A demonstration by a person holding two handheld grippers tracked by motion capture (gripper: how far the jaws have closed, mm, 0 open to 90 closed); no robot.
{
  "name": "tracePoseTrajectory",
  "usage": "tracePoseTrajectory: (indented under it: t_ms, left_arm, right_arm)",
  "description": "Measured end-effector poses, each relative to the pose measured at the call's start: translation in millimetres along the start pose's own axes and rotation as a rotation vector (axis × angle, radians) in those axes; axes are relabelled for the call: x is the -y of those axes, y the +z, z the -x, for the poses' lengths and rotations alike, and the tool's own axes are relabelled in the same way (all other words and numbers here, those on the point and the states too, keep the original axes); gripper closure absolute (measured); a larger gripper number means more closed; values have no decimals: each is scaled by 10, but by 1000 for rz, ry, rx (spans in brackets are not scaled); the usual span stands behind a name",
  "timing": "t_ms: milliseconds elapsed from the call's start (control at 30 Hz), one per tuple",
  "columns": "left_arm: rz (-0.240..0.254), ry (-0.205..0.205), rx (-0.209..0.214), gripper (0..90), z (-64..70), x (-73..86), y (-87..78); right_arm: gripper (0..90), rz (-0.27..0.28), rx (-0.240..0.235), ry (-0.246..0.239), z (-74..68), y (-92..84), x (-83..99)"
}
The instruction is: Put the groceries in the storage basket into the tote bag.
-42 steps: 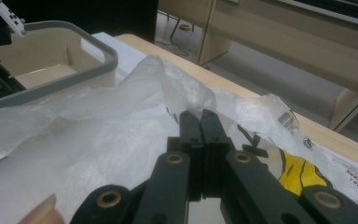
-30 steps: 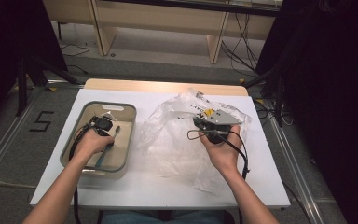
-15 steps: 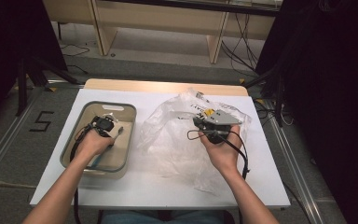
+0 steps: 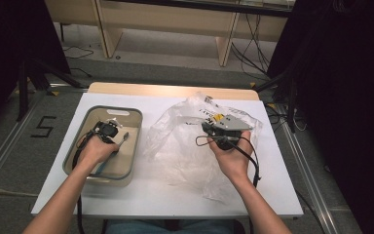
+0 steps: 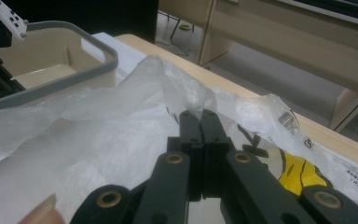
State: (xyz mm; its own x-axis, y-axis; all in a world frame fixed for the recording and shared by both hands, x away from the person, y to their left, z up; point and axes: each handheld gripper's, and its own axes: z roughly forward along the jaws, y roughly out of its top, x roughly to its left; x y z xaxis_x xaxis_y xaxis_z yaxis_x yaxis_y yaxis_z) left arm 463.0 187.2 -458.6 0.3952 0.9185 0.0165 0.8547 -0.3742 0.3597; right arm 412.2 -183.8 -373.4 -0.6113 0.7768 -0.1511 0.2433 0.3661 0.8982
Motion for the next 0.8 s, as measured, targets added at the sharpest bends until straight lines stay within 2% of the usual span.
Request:
tracePoseTrajectory:
  t_ms: [433, 800]
  left_arm:
    - [49, -7, 3, 785, -32, 21, -29]
    - [124, -14, 9, 785, -36, 26, -121]
  right_arm:
    - [900, -1, 1, 2, 2, -3, -1]
    - [900, 0, 2, 3, 3, -7, -3]
